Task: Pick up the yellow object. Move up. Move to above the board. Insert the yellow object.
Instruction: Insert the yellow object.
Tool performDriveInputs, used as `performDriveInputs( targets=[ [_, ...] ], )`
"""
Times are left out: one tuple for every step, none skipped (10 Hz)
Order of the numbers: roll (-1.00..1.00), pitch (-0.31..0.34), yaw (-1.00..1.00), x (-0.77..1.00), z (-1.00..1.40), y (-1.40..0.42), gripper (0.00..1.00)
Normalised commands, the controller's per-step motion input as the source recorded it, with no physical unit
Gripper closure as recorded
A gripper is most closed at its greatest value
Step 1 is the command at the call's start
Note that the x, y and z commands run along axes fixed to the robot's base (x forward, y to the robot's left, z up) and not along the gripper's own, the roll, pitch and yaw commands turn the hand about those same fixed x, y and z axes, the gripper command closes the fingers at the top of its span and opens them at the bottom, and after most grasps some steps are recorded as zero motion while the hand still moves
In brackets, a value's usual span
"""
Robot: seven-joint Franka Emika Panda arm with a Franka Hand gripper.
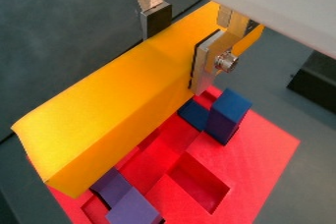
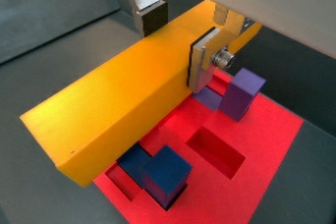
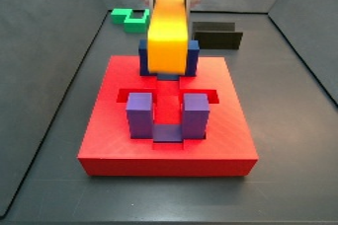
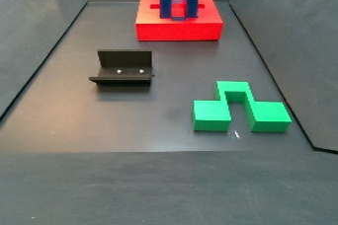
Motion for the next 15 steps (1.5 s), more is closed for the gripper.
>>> performDriveInputs(
  targets=[
    [0.16,0.024,0.0,0.0,-0.56,-0.12,1.0],
    [0.32,0.077,0.0,0.0,-0.48,-0.33,1.0],
    [0.31,0.044,0.0,-0.03,-0.26,-0.25,1.0],
    [0.16,0.009,0.0,0.0,-0.12,-0.11,1.0],
    [0.11,0.0,0.03,-0.04,-0.14,-0.09,1.0],
    [0.09,0.0,0.1,0.0,-0.2,-0.03,1.0],
    [0.07,0.0,0.09,0.0,-0.18,-0.03,1.0],
    [0.14,0.027,0.13,0.0,-0.25,-0.01,1.0],
    [0.14,0.011,0.14,0.0,-0.23,-0.01,1.0],
    [0.15,0.004,0.19,0.0,-0.22,0.0,1.0],
    [0.11,0.0,0.21,0.0,-0.15,-0.05,1.0],
    [0.07,0.0,0.15,0.0,-0.09,-0.08,1.0],
    [0.06,0.0,0.1,0.0,-0.05,-0.12,1.0],
    [0.07,0.011,0.0,0.0,-0.01,-0.19,1.0],
    [0.13,0.066,0.0,0.07,-0.01,-0.27,1.0]
  ],
)
